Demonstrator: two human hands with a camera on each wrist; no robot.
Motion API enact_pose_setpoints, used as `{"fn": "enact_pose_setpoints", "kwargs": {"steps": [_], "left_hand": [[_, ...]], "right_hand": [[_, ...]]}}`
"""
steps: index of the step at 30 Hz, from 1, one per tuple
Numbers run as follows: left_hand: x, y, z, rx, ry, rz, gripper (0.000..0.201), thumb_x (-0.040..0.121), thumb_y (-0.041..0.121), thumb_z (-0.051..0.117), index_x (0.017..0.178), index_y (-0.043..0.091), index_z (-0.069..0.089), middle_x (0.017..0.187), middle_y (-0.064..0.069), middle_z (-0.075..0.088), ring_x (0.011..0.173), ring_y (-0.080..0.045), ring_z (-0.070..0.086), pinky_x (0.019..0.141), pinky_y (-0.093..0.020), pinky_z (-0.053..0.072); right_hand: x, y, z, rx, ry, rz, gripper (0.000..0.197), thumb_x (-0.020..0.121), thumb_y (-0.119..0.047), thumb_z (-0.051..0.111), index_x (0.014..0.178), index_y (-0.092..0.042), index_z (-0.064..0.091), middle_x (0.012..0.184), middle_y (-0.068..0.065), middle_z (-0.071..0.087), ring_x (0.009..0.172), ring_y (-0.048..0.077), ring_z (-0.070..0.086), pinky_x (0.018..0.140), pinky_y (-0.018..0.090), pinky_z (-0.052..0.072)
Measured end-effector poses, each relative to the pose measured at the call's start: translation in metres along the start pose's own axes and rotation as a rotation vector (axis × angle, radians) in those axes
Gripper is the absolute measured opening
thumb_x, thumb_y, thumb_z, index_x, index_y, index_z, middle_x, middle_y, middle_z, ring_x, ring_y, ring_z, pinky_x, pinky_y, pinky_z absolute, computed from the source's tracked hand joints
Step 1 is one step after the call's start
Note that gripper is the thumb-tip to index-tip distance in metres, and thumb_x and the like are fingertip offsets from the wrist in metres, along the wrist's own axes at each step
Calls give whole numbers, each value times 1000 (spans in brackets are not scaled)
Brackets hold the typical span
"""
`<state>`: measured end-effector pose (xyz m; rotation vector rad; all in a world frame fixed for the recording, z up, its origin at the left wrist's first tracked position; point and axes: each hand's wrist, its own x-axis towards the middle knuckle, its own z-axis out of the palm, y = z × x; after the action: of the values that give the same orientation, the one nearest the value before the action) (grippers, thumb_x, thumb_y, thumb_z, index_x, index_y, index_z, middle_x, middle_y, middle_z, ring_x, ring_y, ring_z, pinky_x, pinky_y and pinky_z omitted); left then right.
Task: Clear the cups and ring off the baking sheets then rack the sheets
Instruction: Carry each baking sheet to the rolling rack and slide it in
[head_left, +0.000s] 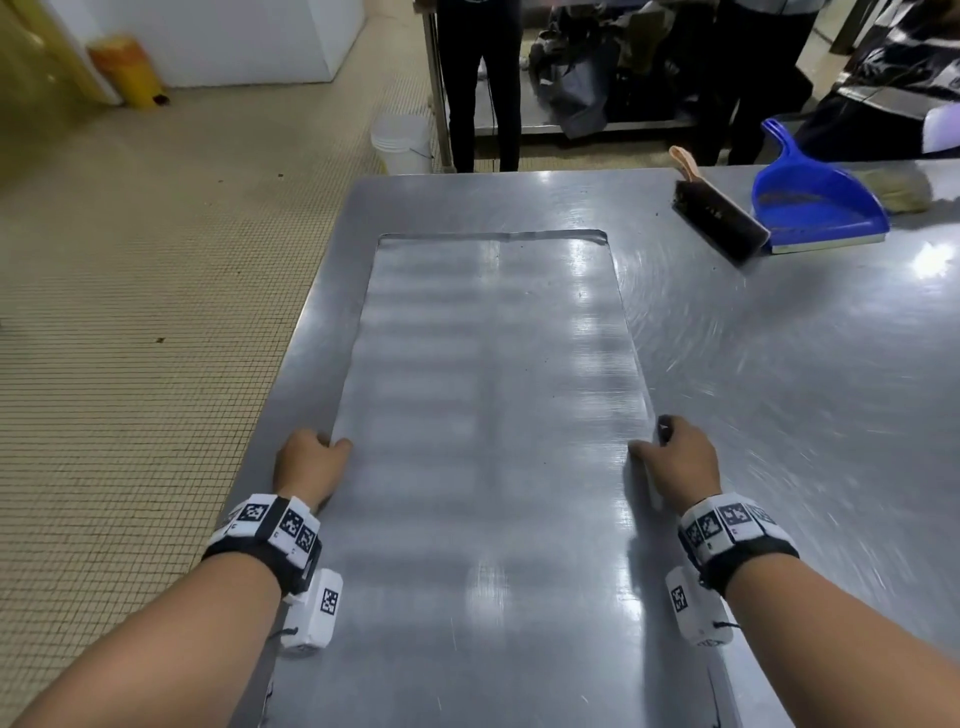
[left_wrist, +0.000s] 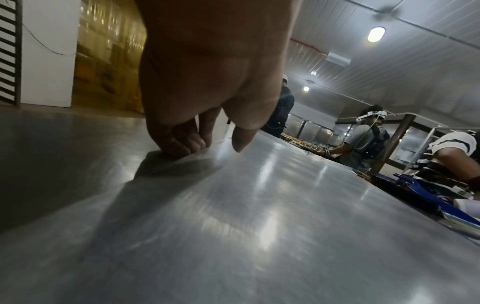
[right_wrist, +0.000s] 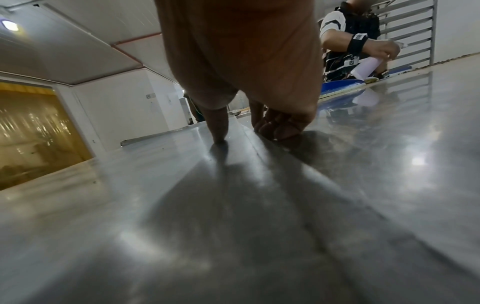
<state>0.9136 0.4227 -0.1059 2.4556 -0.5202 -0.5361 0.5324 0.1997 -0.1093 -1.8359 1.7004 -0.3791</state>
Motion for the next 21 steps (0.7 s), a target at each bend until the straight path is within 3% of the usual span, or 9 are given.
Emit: {"fn": "enact_pose_setpoints", "kwargs": {"steps": [5, 9, 11, 13, 15, 19, 21], "left_hand": [[-18, 4, 7, -57, -18, -25, 24, 84, 26, 67, 75, 4, 70, 78, -16, 73, 77, -33, 68, 71, -38, 55], [-24, 2, 7, -111, -54, -41, 24, 86, 26, 68, 83, 2, 68, 85, -19, 72, 74, -30, 62, 66, -33, 47], [-25, 1, 4, -130, -95, -55, 23, 87, 25, 68, 84, 3, 66, 81, -13, 68, 72, -29, 61, 63, -32, 45], [-27, 1, 2, -161, -129, -73, 25, 87, 25, 69, 84, 1, 62, 72, -9, 57, 58, -22, 49, 53, -29, 37], [-29, 0, 3, -197, -145, -88, 25, 86, 28, 73, 90, 4, 64, 71, -7, 52, 58, -18, 44, 51, -27, 33], [-44, 1, 8, -230, -127, -34, 25, 84, 30, 77, 88, 14, 58, 78, -4, 52, 73, -19, 47, 64, -31, 38], [-56, 3, 8, -193, -154, 14, 38, 88, 30, 75, 117, 10, 62, 103, -3, 62, 91, -22, 57, 79, -31, 44]], "right_hand": [[2, 4, -7, -47, -15, -27, 14, 83, -18, 65, 77, -7, 59, 74, 10, 62, 70, 26, 57, 53, 26, 35], [3, 7, -11, -31, -42, -50, 18, 83, -20, 68, 88, -3, 65, 84, 13, 67, 83, 33, 63, 67, 35, 47], [3, 7, -12, -20, -51, -65, 20, 83, -21, 68, 91, -3, 66, 87, 14, 69, 84, 34, 64, 73, 38, 50], [5, 9, -14, -4, -65, -81, 22, 83, -21, 69, 94, -2, 66, 89, 16, 69, 84, 33, 64, 74, 39, 51], [10, 11, -15, 9, -65, -96, 23, 83, -19, 68, 96, 0, 66, 91, 19, 69, 84, 35, 63, 75, 40, 51], [18, 13, -17, -26, -64, -114, 23, 88, -19, 65, 99, 1, 65, 93, 19, 68, 76, 30, 56, 68, 34, 43], [21, 14, -20, -50, -75, -115, 23, 90, -19, 64, 99, 1, 64, 92, 20, 66, 75, 29, 54, 68, 32, 41]]}}
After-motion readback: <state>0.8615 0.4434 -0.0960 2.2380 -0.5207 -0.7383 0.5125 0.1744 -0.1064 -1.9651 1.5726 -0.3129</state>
